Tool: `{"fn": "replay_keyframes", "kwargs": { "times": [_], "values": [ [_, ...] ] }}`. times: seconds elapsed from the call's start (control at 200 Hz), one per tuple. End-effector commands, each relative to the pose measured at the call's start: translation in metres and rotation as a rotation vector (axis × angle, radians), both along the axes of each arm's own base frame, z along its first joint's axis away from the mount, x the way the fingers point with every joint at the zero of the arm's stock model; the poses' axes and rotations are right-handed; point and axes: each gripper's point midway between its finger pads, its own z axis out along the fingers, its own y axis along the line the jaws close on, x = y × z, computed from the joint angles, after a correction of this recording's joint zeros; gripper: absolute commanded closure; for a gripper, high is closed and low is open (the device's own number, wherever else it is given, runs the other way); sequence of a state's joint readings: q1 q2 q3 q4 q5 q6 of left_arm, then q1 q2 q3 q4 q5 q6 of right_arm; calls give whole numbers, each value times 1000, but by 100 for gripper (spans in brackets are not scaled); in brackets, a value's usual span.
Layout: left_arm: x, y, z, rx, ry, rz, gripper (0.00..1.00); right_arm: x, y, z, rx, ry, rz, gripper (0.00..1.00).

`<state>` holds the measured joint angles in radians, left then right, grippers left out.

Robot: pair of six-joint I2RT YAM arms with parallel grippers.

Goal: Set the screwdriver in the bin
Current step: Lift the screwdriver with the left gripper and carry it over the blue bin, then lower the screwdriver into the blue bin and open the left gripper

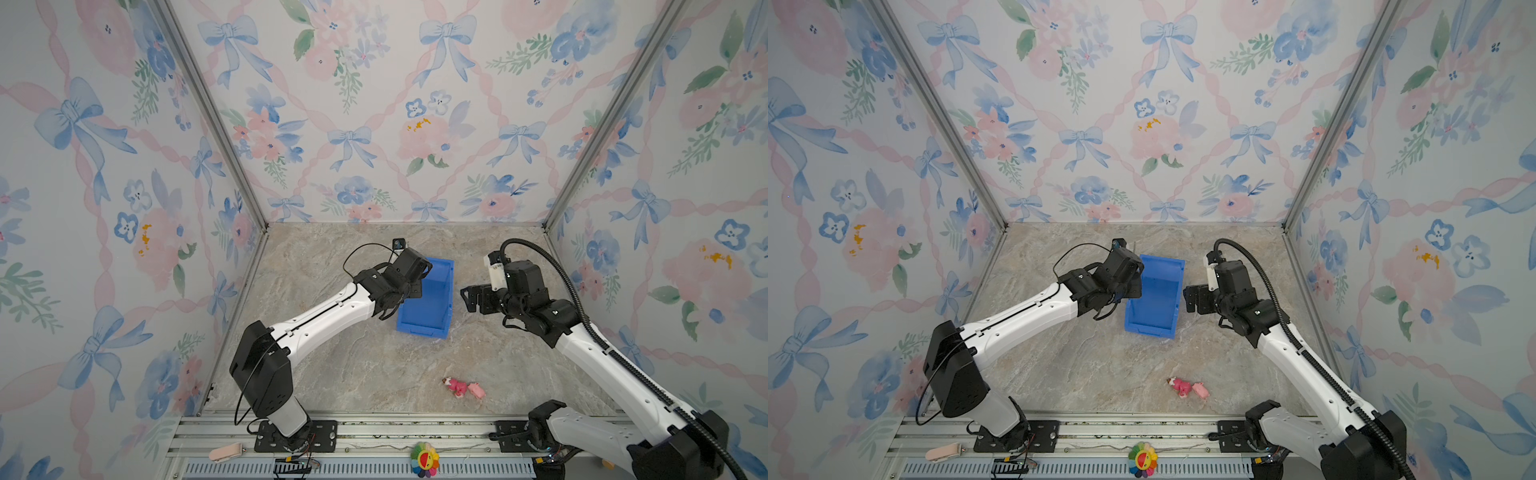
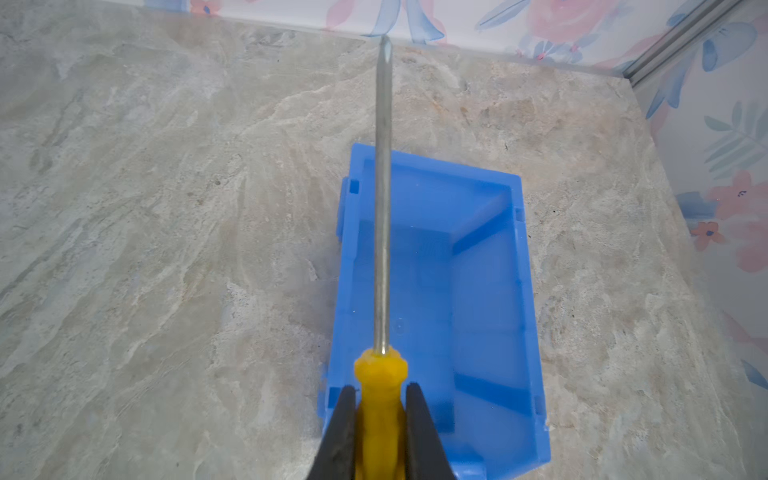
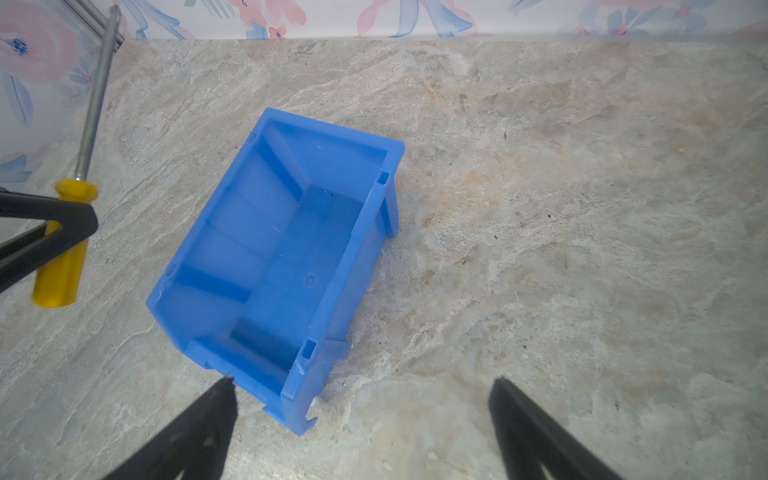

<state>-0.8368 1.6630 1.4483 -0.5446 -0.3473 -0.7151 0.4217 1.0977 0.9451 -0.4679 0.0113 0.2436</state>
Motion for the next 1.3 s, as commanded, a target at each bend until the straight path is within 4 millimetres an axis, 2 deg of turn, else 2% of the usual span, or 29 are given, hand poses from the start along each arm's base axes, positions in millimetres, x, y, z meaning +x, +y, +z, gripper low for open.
{"fn": "replay_keyframes", "kwargs": {
  "times": [0.0,0.095,0.24,0.385,0.765,1.095,1.295],
  "values": [
    [2,-26,-12,34,19,-69,100,-2,-10,-11,-9,28,-37,3],
    [4,-46,-20,29,37,-95,100,-3,-12,-14,-13,32,-41,3],
    [4,-63,-48,36,93,-105,100,-4,-19,-18,-47,34,-59,3],
    [4,-65,-73,49,141,-82,100,-6,-24,-23,-61,49,-72,3],
    [-9,-61,-121,120,217,-71,100,-6,-24,-25,-54,55,-77,3],
    [-13,-58,-149,167,256,-63,100,-6,-25,-25,-54,55,-79,3],
    [-8,-59,-161,189,264,-59,100,-6,-24,-25,-50,55,-80,3]
  ]
}}
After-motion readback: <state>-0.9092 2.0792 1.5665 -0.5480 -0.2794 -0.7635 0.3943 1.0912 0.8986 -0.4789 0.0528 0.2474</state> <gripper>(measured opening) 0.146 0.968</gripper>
